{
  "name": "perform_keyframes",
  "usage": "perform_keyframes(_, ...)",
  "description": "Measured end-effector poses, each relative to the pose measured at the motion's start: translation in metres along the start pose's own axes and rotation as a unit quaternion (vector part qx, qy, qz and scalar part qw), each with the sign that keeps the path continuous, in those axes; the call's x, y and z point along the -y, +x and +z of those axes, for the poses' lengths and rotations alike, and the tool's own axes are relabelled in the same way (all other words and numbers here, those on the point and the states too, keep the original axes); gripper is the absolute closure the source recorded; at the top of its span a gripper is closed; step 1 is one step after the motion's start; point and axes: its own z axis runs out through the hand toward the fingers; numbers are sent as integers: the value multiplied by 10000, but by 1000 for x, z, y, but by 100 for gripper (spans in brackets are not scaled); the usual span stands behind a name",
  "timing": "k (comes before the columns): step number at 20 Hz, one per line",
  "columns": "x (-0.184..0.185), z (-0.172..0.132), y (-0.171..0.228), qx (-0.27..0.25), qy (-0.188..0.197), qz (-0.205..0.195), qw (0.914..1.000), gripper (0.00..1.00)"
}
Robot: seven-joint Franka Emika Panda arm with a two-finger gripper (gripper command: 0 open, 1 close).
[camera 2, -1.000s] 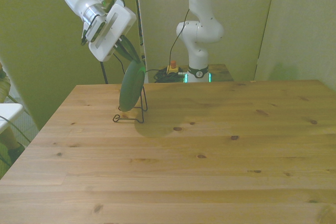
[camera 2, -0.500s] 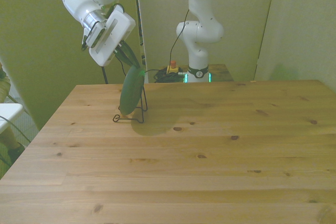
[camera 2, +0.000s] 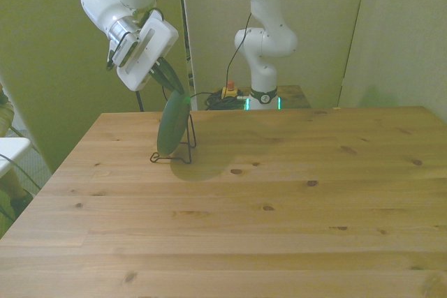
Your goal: Load the plate
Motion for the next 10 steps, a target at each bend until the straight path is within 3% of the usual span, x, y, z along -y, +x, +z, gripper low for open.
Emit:
perform_keyframes(7,-1,3,3,9,3,4,10000,100)
perform_keyframes(8,-1,3,4,9,-1,3,10000,0)
perform_keyframes(10,-2,4,6,-22,-12,-2,10000,0)
